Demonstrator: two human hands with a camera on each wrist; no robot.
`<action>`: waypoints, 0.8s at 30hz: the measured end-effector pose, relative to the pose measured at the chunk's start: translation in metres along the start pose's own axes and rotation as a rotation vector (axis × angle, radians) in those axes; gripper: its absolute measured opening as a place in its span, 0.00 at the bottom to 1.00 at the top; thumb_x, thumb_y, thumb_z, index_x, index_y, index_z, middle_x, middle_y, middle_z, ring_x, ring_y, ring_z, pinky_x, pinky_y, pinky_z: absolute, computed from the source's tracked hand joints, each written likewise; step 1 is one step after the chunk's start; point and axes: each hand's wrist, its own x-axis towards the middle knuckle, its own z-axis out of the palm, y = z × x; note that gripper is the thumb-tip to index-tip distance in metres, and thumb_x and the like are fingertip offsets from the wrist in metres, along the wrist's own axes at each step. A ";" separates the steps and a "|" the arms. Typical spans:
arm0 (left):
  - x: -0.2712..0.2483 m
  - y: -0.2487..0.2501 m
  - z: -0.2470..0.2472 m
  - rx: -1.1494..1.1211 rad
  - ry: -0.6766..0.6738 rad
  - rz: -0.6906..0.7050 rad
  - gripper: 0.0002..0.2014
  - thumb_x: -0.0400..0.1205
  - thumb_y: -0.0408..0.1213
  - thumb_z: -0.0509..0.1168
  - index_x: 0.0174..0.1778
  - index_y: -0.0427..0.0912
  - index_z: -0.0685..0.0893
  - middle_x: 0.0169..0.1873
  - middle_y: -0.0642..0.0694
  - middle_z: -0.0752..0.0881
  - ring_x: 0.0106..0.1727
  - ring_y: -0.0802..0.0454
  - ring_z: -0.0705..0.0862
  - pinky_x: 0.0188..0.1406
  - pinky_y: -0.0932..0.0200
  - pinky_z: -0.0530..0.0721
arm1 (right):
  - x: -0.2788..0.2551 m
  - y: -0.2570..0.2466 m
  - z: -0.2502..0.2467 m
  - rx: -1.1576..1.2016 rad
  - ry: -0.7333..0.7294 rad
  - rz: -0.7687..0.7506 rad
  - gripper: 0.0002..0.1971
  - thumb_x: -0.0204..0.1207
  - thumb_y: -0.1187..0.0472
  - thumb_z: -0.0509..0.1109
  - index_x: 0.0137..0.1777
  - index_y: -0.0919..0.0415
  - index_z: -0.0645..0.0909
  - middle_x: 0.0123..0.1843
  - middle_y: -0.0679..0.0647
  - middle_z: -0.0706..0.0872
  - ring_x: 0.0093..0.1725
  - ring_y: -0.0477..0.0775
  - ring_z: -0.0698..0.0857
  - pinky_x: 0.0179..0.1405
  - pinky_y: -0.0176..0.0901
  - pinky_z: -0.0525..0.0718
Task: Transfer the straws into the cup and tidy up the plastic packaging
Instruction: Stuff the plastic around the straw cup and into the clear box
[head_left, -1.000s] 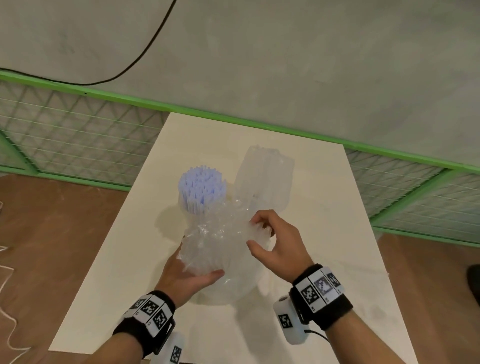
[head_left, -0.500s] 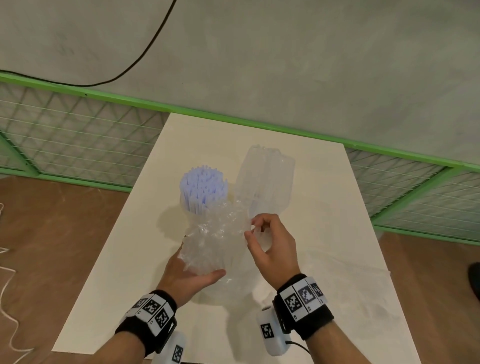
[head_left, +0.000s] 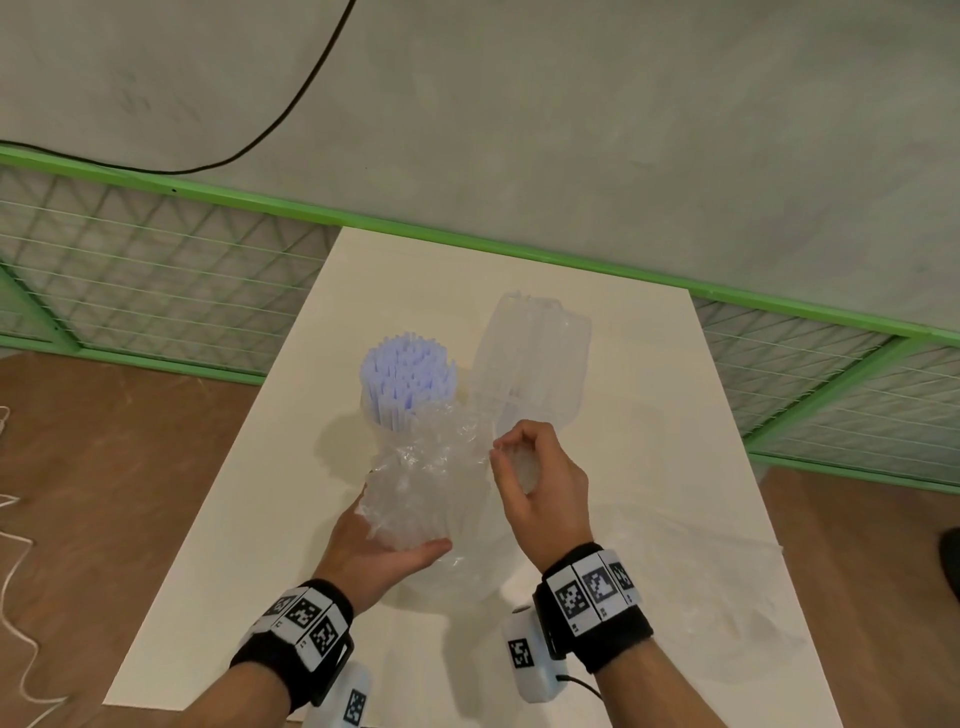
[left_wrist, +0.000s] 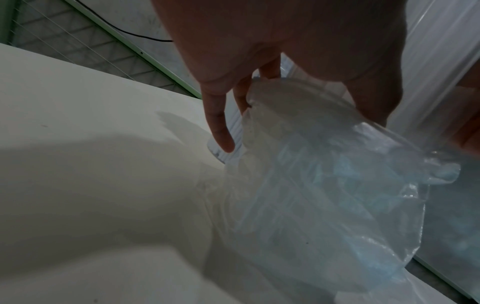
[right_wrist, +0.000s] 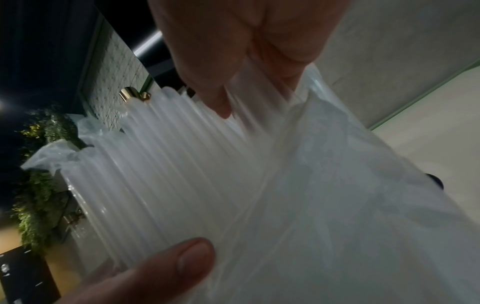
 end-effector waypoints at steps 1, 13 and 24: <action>0.000 0.000 0.000 0.007 0.010 0.004 0.33 0.63 0.42 0.85 0.64 0.51 0.82 0.49 0.56 0.91 0.46 0.74 0.87 0.36 0.86 0.76 | 0.001 0.000 -0.001 -0.009 0.002 -0.015 0.07 0.81 0.62 0.70 0.56 0.53 0.79 0.48 0.41 0.87 0.52 0.37 0.84 0.50 0.22 0.75; 0.003 -0.004 -0.002 0.000 0.012 -0.004 0.33 0.61 0.40 0.86 0.62 0.47 0.84 0.47 0.57 0.92 0.47 0.67 0.89 0.40 0.81 0.80 | 0.017 -0.015 -0.014 0.036 0.156 -0.090 0.10 0.67 0.58 0.84 0.45 0.56 0.87 0.39 0.43 0.88 0.42 0.44 0.86 0.47 0.33 0.82; 0.001 0.003 0.001 0.087 0.053 -0.032 0.32 0.64 0.44 0.85 0.63 0.43 0.83 0.45 0.60 0.88 0.41 0.87 0.79 0.35 0.92 0.68 | 0.045 -0.035 -0.048 0.053 0.131 -0.148 0.05 0.77 0.61 0.77 0.51 0.58 0.87 0.44 0.43 0.90 0.46 0.42 0.89 0.52 0.41 0.87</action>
